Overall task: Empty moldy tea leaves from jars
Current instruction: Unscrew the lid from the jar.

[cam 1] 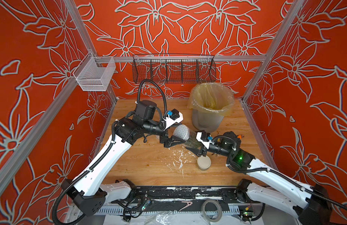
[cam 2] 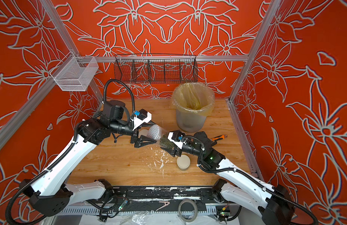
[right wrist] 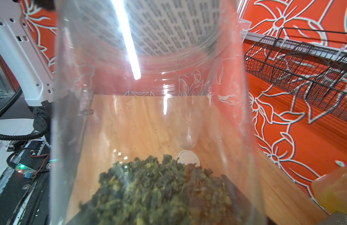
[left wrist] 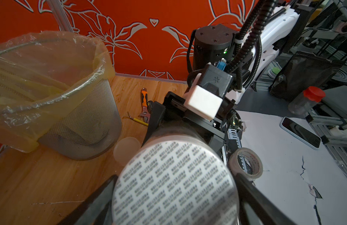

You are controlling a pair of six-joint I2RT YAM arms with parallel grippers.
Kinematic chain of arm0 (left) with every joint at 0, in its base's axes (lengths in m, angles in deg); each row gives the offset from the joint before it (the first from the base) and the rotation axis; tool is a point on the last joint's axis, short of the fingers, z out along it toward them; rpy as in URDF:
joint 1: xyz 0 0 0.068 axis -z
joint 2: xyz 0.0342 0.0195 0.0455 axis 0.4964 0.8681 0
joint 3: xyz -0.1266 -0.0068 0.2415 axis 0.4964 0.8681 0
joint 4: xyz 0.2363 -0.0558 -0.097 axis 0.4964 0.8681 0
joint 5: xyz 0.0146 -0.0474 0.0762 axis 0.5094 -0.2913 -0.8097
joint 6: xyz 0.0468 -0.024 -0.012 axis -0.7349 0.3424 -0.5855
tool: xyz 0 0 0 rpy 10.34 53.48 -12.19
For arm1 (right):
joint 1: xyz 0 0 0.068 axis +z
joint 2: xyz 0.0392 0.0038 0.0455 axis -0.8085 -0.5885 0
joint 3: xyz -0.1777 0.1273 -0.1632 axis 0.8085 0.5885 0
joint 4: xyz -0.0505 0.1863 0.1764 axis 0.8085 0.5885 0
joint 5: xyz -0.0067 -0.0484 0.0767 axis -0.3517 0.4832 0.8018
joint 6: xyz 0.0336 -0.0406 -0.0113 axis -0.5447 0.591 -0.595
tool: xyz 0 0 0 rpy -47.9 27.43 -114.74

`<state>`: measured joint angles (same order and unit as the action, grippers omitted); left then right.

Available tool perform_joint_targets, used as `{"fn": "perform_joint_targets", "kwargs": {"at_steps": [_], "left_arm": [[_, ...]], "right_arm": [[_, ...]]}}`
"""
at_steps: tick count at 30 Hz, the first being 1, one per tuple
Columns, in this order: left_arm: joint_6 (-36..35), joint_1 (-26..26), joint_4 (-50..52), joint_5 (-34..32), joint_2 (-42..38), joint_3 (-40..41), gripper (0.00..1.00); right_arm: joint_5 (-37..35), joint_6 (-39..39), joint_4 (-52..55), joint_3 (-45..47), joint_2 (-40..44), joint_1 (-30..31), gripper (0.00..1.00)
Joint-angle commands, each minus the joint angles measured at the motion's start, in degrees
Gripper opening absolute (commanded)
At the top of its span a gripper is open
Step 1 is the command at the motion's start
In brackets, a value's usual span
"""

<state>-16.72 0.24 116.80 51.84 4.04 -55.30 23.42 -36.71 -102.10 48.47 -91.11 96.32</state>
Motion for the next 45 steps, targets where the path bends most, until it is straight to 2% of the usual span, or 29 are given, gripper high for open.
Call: {"fn": "perform_joint_targets", "kwargs": {"at_steps": [1, 3, 8, 13, 21, 27, 31, 34, 37, 44, 45], "left_arm": [[0.69, -0.29, 1.87, 2.82, 0.7, -1.88, 0.82], [0.89, -0.36, 2.09, 3.1, 0.96, -2.06, 0.77], [2.92, -0.55, 1.6, 2.51, 1.36, -2.42, 0.77], [10.05, -0.64, -0.72, 0.98, 1.89, -3.03, 0.77], [36.32, -0.69, -3.97, -10.16, 4.26, -4.97, 0.74], [53.69, -0.7, 2.35, -17.59, 8.47, -9.81, 0.65], [60.38, -0.69, 5.23, -19.5, 10.48, -12.39, 0.6], [67.85, -0.71, 5.23, -22.67, 11.0, -12.35, 0.5], [71.56, -0.69, 4.42, -23.25, 11.25, -12.29, 0.49], [75.05, -0.73, 2.18, -22.4, 11.74, -12.51, 0.51], [75.12, -0.73, 2.1, -21.97, 11.85, -12.72, 0.54]], "right_arm": [[-0.6, 0.29, -0.72, -2.22, 0.18, 0.12, 0.4], [-0.83, 0.27, -0.49, -2.27, 0.21, 0.14, 0.4], [-1.62, 0.59, -0.47, -2.12, 0.46, 0.14, 0.4], [-6.59, 3.21, -0.52, -1.94, -0.49, 0.11, 0.4], [-21.91, 14.9, -2.06, -2.79, -4.69, 0.12, 0.4], [-25.59, 17.18, -7.02, -2.59, -7.18, 0.12, 0.4], [-27.67, 18.01, -9.09, -2.08, -8.02, 0.17, 0.4], [-29.77, 19.24, -10.49, -0.9, -8.06, 0.15, 0.39], [-31.01, 19.81, -11.29, 0.14, -7.38, 0.11, 0.39], [-30.79, 19.81, -10.92, 0.94, -5.9, 0.13, 0.39], [-30.66, 19.69, -10.75, 1.02, -5.72, 0.16, 0.39]]}}
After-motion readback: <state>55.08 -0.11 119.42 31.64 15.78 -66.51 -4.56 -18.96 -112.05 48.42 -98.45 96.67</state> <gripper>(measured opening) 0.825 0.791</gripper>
